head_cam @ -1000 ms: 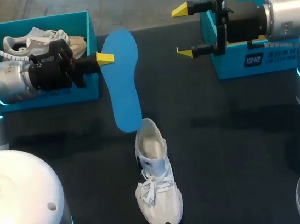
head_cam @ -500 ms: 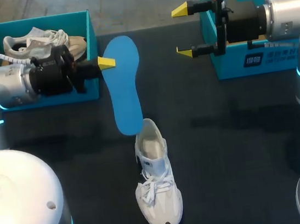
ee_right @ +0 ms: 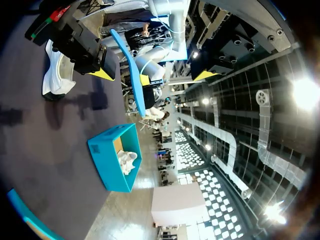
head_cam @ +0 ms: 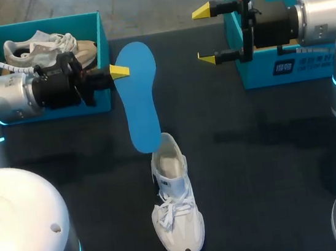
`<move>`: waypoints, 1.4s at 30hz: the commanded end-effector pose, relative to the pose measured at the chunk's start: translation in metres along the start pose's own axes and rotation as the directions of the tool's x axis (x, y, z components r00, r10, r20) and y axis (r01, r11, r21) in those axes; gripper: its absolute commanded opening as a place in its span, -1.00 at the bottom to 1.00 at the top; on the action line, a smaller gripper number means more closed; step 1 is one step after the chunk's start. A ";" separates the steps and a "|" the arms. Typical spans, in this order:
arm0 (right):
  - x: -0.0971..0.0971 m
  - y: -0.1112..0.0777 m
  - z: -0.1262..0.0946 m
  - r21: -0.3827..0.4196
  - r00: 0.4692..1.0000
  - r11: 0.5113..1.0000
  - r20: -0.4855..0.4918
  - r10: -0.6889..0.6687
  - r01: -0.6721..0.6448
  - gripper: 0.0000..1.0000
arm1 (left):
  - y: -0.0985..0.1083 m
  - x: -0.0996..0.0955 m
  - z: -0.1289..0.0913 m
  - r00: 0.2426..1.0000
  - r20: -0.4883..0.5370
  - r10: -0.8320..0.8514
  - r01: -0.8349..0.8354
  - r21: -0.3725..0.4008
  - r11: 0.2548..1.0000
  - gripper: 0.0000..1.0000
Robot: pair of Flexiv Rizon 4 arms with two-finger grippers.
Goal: Take the shoe out of the shoebox, open the shoe tongue, remove and reinsert the insole, then place the shoe into the shoebox
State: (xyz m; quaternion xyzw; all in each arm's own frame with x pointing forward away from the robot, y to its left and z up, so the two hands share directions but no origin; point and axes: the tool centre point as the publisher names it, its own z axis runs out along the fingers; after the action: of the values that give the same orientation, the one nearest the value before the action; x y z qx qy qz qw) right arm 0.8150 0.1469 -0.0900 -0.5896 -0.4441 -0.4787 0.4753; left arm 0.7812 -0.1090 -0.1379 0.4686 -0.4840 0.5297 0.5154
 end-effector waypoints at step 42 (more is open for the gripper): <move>0.105 -0.043 0.044 0.025 0.537 0.962 0.826 -0.173 0.273 1.00 | 0.000 0.000 0.000 1.000 0.002 0.001 -0.001 0.000 1.000 -1.00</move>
State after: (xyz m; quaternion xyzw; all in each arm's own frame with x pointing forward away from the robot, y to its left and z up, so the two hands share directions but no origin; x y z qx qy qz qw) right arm 0.7986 0.1970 0.0117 -0.6644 -0.6363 -0.3267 0.2167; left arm 0.7811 -0.1089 -0.1383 0.4680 -0.4838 0.5303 0.5155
